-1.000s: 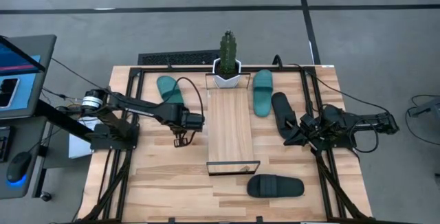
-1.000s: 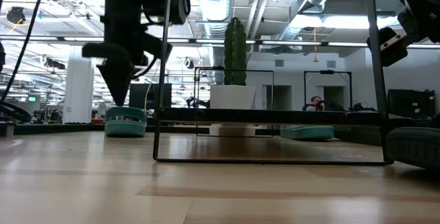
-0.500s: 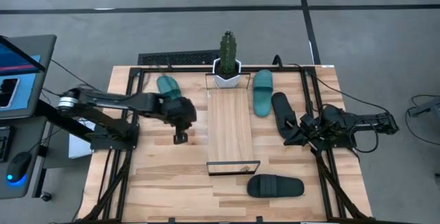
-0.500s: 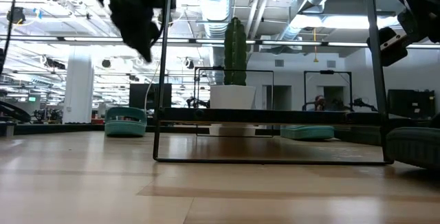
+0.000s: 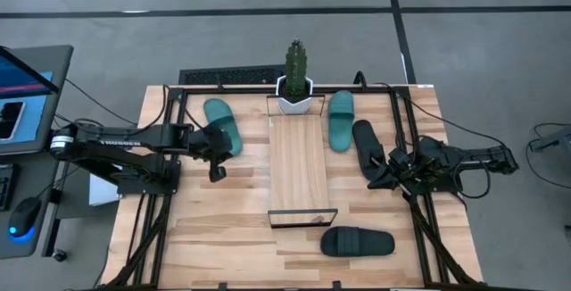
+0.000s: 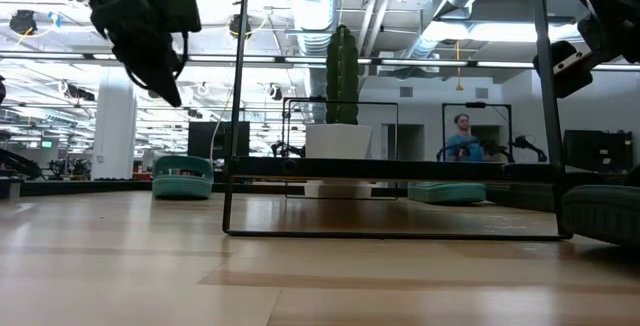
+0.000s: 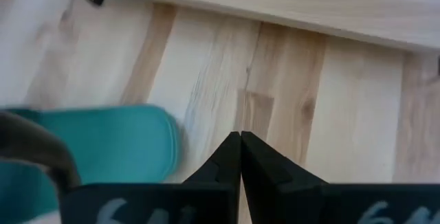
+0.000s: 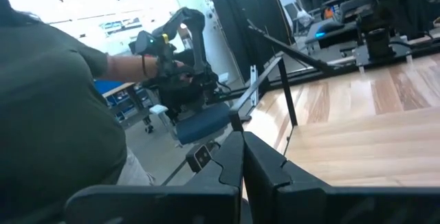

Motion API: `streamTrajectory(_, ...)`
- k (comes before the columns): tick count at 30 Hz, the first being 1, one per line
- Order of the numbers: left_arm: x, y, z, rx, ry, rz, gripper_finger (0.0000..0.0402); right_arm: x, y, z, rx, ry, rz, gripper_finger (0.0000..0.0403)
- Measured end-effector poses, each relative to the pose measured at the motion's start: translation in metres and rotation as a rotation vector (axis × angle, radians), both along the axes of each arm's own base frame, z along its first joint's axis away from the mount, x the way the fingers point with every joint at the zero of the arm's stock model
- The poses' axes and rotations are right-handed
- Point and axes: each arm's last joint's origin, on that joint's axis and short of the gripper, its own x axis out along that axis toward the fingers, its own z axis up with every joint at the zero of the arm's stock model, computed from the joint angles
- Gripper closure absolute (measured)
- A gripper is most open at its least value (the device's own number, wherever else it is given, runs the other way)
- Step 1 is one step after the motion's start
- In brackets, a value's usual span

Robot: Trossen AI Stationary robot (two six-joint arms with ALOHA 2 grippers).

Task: Pick and place slides into the shelf
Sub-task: Put the left green slipper on the shelf

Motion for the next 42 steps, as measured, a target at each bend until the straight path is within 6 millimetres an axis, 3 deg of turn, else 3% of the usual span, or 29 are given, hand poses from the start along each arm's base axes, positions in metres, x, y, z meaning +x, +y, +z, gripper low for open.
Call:
streamTrajectory(14, 0.02, 0.006, -0.024, 0.101, 0.106, 0.132, 0.0391, 0.0, 0.0, 0.0, 0.0, 0.002, 0.0, 0.0403)
streamTrajectory(30, 0.028, 0.007, -0.041, 0.148, 0.213, 0.107, 0.0258, 0.0, 0.0, 0.0, 0.0, 0.001, 0.0, 0.0403)
streamTrajectory(42, 0.037, 0.009, -0.061, 0.162, 0.315, 0.089, 0.0216, 0.0, 0.0, 0.0, 0.0, 0.002, 0.0, 0.0403)
